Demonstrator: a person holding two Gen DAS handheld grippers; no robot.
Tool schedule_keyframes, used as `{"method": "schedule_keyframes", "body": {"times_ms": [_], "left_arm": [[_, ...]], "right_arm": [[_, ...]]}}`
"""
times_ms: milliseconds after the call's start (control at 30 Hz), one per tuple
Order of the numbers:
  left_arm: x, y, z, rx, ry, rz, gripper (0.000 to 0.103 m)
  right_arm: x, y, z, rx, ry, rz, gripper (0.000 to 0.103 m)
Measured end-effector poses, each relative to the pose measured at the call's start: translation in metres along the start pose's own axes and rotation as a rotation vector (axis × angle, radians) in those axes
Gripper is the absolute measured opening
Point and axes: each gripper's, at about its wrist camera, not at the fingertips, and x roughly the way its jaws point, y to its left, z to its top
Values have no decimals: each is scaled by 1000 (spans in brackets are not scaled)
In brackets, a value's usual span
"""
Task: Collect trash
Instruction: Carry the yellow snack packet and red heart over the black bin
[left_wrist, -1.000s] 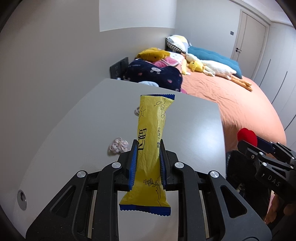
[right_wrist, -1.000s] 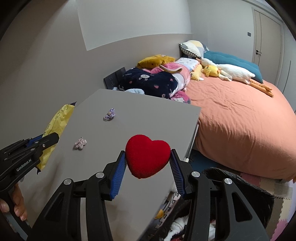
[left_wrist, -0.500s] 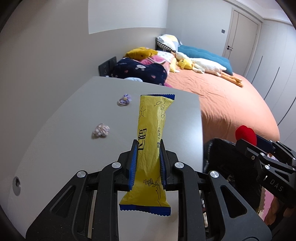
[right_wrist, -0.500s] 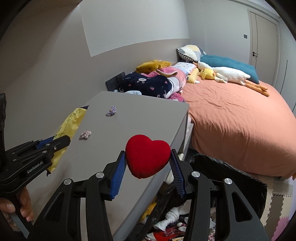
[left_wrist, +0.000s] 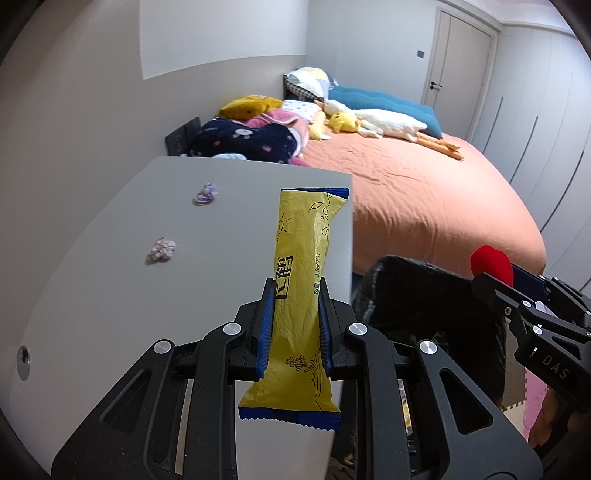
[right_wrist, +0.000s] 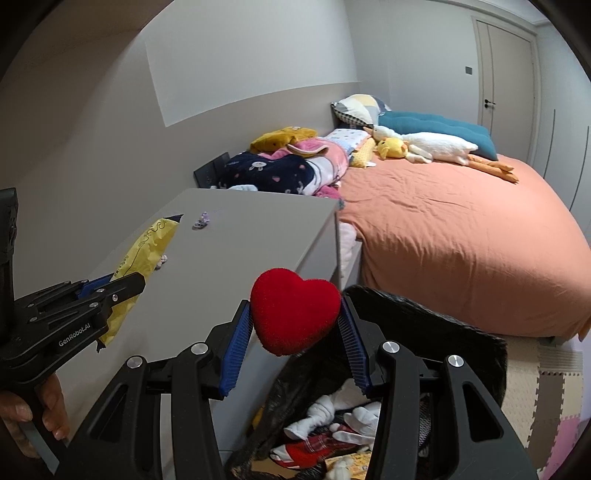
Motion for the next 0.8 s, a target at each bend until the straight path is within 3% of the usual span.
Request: {"method": "schedule_keyframes", "body": {"times_ms": [800], "left_arm": [[3,-107,-11,158,17,-108,21]], "right_arm": [[-50,-95,-25,112,-51,-139,49]]}}
